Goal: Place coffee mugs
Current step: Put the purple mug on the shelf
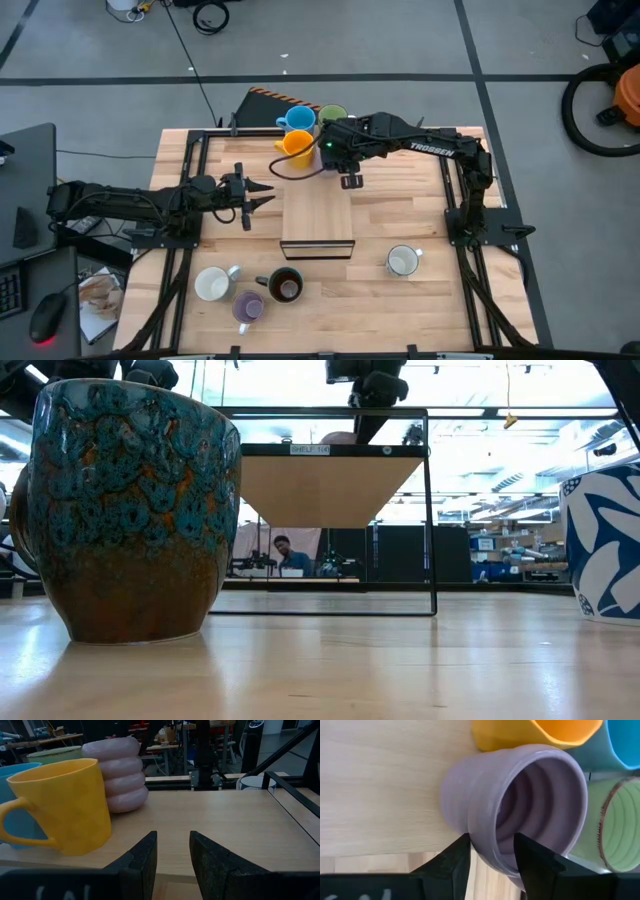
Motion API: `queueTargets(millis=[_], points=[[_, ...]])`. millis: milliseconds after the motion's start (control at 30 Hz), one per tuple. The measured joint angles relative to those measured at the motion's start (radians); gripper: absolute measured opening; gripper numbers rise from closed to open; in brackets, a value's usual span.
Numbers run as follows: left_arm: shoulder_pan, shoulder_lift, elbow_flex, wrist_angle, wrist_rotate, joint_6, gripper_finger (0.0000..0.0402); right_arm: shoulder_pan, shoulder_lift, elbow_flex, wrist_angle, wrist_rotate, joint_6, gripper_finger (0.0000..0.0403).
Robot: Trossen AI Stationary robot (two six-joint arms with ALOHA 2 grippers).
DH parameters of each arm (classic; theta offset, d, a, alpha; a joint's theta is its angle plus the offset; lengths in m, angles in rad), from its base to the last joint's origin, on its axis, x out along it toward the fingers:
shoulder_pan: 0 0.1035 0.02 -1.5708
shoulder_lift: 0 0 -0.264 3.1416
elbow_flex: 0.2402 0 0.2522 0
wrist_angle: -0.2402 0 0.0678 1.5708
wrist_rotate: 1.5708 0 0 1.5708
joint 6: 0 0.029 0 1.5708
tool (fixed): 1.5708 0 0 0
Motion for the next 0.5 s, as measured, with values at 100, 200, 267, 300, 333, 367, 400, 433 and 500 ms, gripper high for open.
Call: queueTargets(millis=[100,200,267,300,333,367,400,433,500], points=[[0.000,0.000,0.000,0.000,0.000,0.000,0.0121,0.000,0.000,0.000,0.000,0.000,0.039,0.0158],[0.000,0.000,0.000,0.000,0.000,0.000,0.0121,0.000,0.000,0.000,0.000,0.000,0.058,0.0158],[0.000,0.000,0.000,0.000,0.000,0.000,0.0121,0.002,0.000,0.000,0.002,0.000,0.062,0.0158],[0.000,0.000,0.000,0.000,0.000,0.000,0.0121,0.003,0.000,0.000,0.003,0.001,0.063,0.0158],[0.000,0.000,0.000,0.000,0.000,0.000,0.0121,0.003,0.001,0.000,0.006,0.003,0.065,0.0158],[0.000,0.000,0.000,0.000,0.000,0.000,0.0121,0.004,0.001,0.000,0.009,0.007,0.066,0.0158],[0.000,0.000,0.000,0.000,0.000,0.000,0.0121,0.004,0.001,0.000,0.014,0.014,0.067,0.0158],[0.000,0.000,0.000,0.000,0.000,0.000,0.0121,0.004,0.002,0.000,0.018,0.024,0.068,0.0158],[0.000,0.000,0.000,0.000,0.000,0.000,0.0121,0.004,0.002,0.000,0.021,0.027,0.065,0.0158]])
